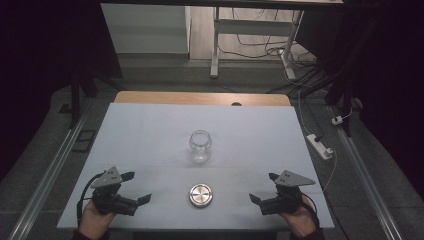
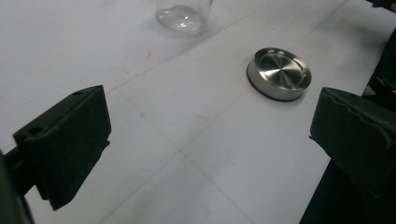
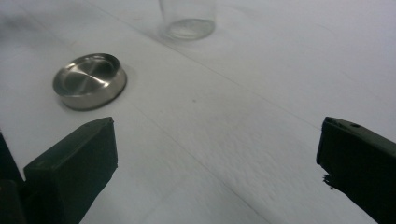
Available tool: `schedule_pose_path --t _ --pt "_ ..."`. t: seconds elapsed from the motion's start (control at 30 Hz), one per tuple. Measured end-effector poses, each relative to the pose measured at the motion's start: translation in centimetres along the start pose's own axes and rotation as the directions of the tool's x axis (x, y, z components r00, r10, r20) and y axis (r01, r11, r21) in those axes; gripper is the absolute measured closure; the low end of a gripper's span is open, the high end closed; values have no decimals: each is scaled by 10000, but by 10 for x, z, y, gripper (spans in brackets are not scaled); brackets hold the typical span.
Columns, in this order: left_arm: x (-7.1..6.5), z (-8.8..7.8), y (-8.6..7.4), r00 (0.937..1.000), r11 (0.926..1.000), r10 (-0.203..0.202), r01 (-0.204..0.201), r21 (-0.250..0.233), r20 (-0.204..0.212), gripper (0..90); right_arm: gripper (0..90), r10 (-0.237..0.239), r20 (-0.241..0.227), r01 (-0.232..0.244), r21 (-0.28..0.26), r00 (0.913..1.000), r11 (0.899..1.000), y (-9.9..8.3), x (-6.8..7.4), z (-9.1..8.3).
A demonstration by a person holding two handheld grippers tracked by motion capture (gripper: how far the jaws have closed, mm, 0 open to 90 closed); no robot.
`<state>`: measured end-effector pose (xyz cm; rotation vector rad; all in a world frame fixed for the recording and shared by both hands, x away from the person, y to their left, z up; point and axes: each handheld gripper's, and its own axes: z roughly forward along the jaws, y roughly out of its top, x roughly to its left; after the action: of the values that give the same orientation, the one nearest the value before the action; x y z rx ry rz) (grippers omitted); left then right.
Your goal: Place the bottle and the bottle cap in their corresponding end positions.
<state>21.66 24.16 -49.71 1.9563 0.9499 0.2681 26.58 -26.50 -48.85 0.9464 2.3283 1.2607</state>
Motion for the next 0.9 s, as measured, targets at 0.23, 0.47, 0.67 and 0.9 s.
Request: schedule_pose_path --t 0.23,0.47,0.67,0.9 --pt "3 -14 -15 9980 9993 -373 376 38 -515 0 0 416 668 -421 70 9969 9991 -13 -11 -18" --pt "7 -24 -29 9923 9969 -745 768 194 -985 0 0 745 1123 -774 217 9909 9968 -23 -18 -30" --pt "7 -30 -40 9863 9948 -837 910 459 -1423 0 0 879 1273 -952 526 9880 9941 -29 -19 -34" --pt "8 -34 -50 9798 9899 -955 1121 870 -1758 0 0 1096 1392 -1203 710 9842 9902 -33 -20 -41"
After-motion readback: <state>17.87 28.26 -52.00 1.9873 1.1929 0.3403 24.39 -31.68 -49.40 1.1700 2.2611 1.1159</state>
